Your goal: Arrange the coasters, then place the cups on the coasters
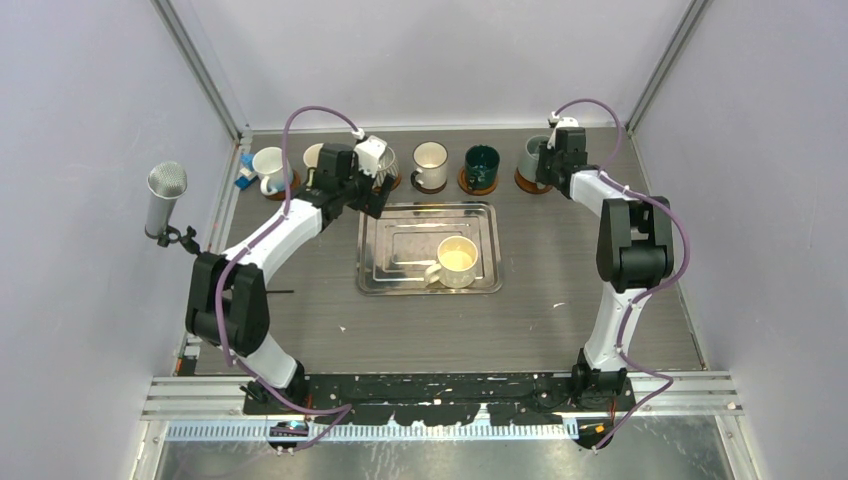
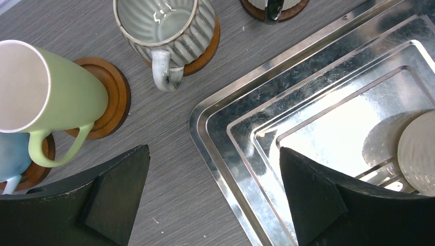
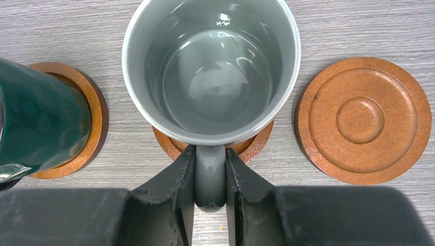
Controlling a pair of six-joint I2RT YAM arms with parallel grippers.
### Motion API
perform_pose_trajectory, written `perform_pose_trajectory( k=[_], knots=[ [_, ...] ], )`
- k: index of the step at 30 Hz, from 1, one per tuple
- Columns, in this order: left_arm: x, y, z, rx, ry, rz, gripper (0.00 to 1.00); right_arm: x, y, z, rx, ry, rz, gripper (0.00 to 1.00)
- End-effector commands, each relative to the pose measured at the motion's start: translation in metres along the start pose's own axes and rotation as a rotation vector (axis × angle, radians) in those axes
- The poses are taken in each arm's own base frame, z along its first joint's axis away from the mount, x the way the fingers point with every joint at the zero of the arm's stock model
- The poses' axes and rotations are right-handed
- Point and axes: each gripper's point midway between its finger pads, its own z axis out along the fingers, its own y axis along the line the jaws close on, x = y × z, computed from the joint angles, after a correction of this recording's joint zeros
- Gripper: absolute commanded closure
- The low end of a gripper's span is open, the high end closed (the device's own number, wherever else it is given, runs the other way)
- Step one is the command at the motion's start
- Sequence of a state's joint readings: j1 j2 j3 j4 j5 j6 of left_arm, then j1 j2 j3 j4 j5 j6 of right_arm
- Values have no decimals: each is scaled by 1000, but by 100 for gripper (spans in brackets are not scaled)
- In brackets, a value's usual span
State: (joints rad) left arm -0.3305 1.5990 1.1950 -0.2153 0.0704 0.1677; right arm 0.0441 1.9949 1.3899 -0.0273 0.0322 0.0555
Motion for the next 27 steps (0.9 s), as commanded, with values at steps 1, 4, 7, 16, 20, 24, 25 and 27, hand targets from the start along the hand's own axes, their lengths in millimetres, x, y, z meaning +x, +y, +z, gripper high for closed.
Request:
perform_pose_trajectory(
  k=[1, 4, 7, 16, 20, 24, 25, 27],
  knots=[
    [-22, 10, -2, -28, -48, 14, 0, -58, 7, -24, -20, -189, 12, 100],
    [-21, 11, -2, -28, -44, 15, 0, -52, 10, -25, -37, -167, 9, 100],
    [-21, 10, -2, -27, -43, 15, 0, -47, 11, -27, -37, -161, 12, 100],
    [-18, 10, 0, -27, -35, 11, 0, -34, 16, -33, -26, -133, 16, 99],
    [-18, 10, 0, -27, -35, 12, 0, -29, 15, -33, -21, -116, 15, 90],
    [-18, 10, 0, -26, -33, 13, 0, -24, 16, -34, -22, -96, 22, 73],
    [-18, 10, 0, -26, -31, 14, 0, -24, 15, -34, -18, -94, 27, 66],
    [-18, 10, 0, -25, -31, 16, 0, -23, 15, -34, -18, -88, 28, 58]
  ],
)
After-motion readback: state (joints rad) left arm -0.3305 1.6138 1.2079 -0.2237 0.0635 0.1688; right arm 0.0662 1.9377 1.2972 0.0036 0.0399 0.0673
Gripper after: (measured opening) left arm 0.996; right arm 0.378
